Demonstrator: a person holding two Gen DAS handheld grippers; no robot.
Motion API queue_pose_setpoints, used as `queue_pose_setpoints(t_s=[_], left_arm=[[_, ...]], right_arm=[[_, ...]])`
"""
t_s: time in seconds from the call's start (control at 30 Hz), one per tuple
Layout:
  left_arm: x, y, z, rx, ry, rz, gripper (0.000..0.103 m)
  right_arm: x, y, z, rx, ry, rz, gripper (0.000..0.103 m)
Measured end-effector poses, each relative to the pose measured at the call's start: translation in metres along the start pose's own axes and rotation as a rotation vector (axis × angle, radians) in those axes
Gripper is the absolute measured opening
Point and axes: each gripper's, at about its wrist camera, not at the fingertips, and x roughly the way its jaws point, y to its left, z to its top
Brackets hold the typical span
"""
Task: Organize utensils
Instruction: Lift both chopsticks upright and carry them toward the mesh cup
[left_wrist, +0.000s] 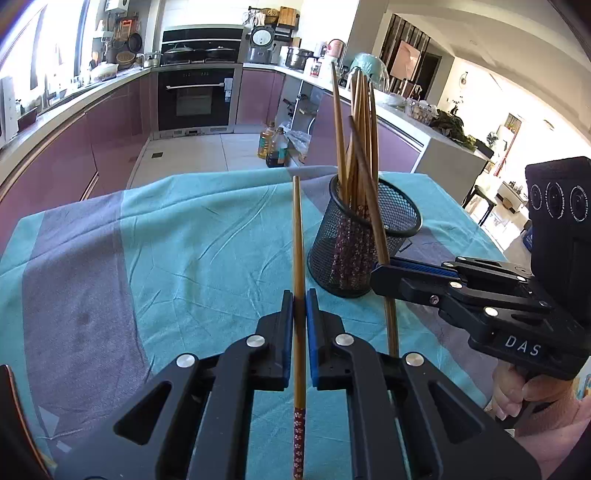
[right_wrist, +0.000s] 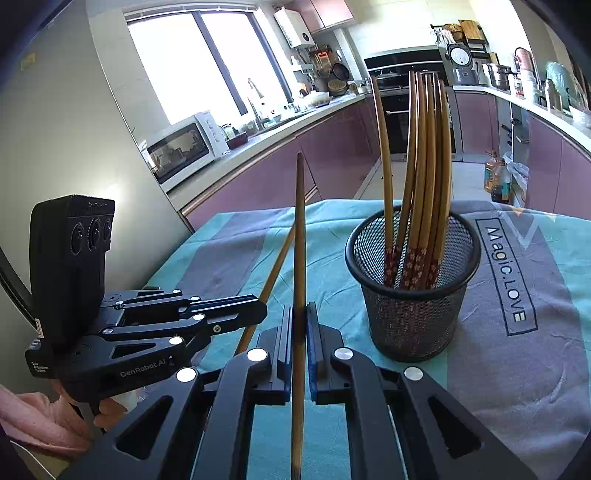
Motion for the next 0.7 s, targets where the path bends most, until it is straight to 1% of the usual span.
queue_pose_setpoints(t_s=[0.17,0.43,0.7], left_arm=[[-0.01,0.0,0.004,-0.004,-0.021,-0.016,0.008],[-0.016,-0.004,0.012,-0.008,-0.038,-0.039,0.008],[-0.024,-0.008,0.015,0.0,-0.059,-0.069,0.008]], right_arm=[[-0.01,0.0,0.003,-0.004,-0.027,-0.001,0.006],[-0.021,-0.002,0.008,-0.006,-0.057,-0.014,0.006],[-0.019,-0.001,0.009,-0.014,-0.054,-0.017,0.006]])
